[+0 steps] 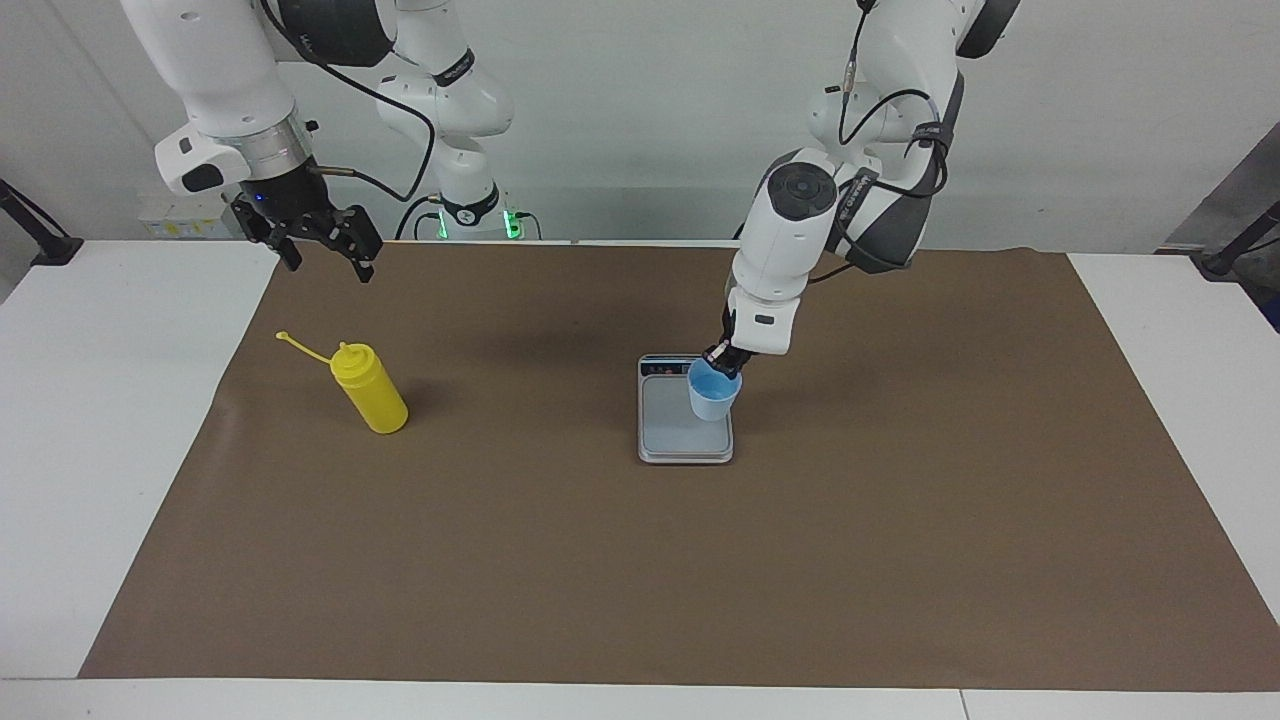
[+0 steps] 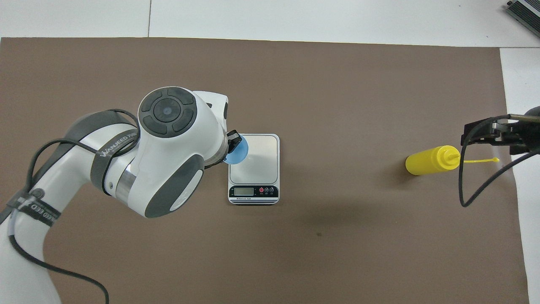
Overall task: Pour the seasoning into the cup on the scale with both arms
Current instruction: 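Carry the blue cup with the left gripper onto the scale, then release the cup and withdraw the left gripper to rest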
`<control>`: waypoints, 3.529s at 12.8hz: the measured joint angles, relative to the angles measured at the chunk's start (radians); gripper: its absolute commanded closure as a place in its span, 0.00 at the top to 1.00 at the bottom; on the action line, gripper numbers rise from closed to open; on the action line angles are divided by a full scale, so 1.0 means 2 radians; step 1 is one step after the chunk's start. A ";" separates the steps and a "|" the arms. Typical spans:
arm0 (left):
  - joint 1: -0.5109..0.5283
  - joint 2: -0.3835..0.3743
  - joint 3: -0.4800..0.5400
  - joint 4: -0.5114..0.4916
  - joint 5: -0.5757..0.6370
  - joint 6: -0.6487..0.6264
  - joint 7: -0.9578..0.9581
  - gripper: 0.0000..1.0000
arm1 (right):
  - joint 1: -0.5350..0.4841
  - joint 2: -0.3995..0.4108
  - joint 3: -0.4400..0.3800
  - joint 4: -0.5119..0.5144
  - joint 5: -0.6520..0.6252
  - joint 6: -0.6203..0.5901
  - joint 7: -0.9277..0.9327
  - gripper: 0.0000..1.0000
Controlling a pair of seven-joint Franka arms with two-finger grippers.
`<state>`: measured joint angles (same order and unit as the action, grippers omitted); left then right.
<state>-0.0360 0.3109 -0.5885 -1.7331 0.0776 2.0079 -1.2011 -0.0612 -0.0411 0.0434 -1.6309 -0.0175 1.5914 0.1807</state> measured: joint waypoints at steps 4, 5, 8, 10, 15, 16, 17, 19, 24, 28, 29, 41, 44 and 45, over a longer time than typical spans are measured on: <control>0.000 0.014 0.000 0.001 0.000 0.012 -0.002 0.00 | 0.000 0.000 0.000 0.000 0.000 0.000 0.000 1.00; 0.000 0.015 -0.001 0.001 0.001 0.019 -0.007 0.00 | 0.000 0.000 0.000 0.000 0.000 0.000 0.000 1.00; 0.000 0.017 -0.001 0.001 0.002 0.033 -0.021 0.00 | 0.000 0.000 0.000 0.000 0.000 0.000 0.000 1.00; 0.000 0.019 -0.002 0.001 0.004 0.034 -0.024 0.00 | 0.000 0.000 0.000 0.000 0.000 0.000 0.000 1.00; 0.000 0.024 -0.002 -0.002 0.007 0.038 -0.029 0.00 | 0.000 0.000 0.000 0.000 0.000 0.000 0.000 1.00; 0.000 0.024 -0.002 -0.004 0.007 0.040 -0.030 0.00 | 0.000 0.000 0.000 0.000 0.000 0.000 0.000 1.00; 0.000 0.024 -0.002 -0.005 0.007 0.041 -0.031 0.00 | 0.000 0.000 0.000 0.000 0.000 0.000 0.000 1.00; 0.000 0.024 -0.002 -0.011 0.011 0.047 -0.032 0.03 | 0.000 0.000 0.000 0.000 0.000 0.000 0.000 1.00; 0.000 0.024 -0.002 -0.016 0.016 0.053 -0.033 0.25 | 0.000 0.000 0.000 0.000 0.000 0.000 0.000 1.00; 0.001 0.024 -0.001 -0.016 0.017 0.053 -0.034 0.33 | 0.000 0.000 0.000 0.000 0.000 0.000 0.000 1.00; 0.001 0.024 -0.001 -0.016 0.018 0.053 -0.034 0.34 | 0.000 0.000 0.000 0.000 0.000 0.000 0.000 1.00; 0.002 0.022 -0.008 0.132 0.023 -0.151 0.019 0.34 | -0.007 -0.001 -0.002 -0.007 0.000 0.003 -0.022 1.00; 0.005 0.021 0.000 0.204 0.023 -0.255 0.081 0.34 | -0.026 -0.023 -0.002 -0.067 0.010 0.051 -0.091 1.00; 0.009 0.020 0.006 0.226 0.023 -0.289 0.110 0.35 | -0.038 -0.035 -0.003 -0.096 0.020 0.076 -0.128 1.00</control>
<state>-0.0176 0.3501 -0.5767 -1.2802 0.1245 1.4307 -0.9809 -0.1370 -0.1103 0.0381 -1.8231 0.0229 1.7437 -0.0755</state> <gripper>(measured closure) 0.652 0.000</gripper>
